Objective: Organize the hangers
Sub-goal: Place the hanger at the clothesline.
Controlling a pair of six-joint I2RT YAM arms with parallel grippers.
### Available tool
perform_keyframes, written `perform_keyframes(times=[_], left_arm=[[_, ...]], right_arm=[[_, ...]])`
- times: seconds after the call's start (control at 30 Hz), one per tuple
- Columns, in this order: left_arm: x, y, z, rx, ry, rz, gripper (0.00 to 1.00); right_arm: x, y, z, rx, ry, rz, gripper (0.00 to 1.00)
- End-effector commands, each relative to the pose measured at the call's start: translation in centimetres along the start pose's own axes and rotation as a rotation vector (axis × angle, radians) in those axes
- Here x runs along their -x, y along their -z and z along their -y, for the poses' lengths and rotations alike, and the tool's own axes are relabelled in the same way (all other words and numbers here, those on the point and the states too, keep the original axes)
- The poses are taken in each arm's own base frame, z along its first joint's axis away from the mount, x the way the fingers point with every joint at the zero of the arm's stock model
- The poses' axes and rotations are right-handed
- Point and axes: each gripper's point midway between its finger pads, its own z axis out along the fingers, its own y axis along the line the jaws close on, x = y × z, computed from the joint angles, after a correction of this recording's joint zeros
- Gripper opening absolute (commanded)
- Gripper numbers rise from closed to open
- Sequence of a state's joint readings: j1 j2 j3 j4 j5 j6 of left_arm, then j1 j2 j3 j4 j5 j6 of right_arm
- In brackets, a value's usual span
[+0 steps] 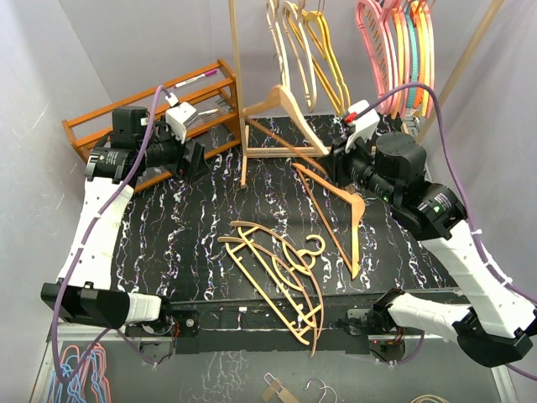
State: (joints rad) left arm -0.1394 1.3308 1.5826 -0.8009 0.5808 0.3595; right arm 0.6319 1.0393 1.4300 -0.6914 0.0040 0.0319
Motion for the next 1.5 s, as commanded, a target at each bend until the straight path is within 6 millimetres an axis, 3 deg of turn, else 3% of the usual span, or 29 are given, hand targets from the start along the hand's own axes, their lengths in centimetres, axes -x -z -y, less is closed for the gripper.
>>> perform_keyframes(times=[0.0,0.1,0.47,0.7,0.93,1.13,1.47], left_arm=[[-1.2,0.1,-0.7,0.057,0.046,-0.023,0.90],[-1.6,-0.1,-0.6,0.050,0.066,-0.022,0.90],[-2.2,0.2,-0.7,0.051,0.091,-0.013,0.90],[-3.1,0.1,-0.7,0.050,0.097,-0.029,0.90],[-3.3,-0.2,-0.8,0.046,0.103,-0.036,0.90],[-3.3,-0.2,-0.8,0.045,0.096,-0.036,0.90],[-3.6,-0.5,-0.8,0.041,0.100,-0.042,0.90]], right_arm=[[5.4,1.2,4.1,-0.246,-0.035,0.148,0.08],[6.6,1.4,5.1,-0.300,-0.040,0.191,0.08],[15.4,-1.9,3.2,-0.198,0.024,0.374,0.08],[18.5,-4.0,2.6,-0.171,0.042,0.442,0.08],[19.6,-6.9,2.6,-0.171,0.040,0.465,0.08],[19.1,-9.5,2.8,-0.178,0.049,0.439,0.08],[18.8,-11.6,4.2,-0.213,0.053,0.423,0.08]])
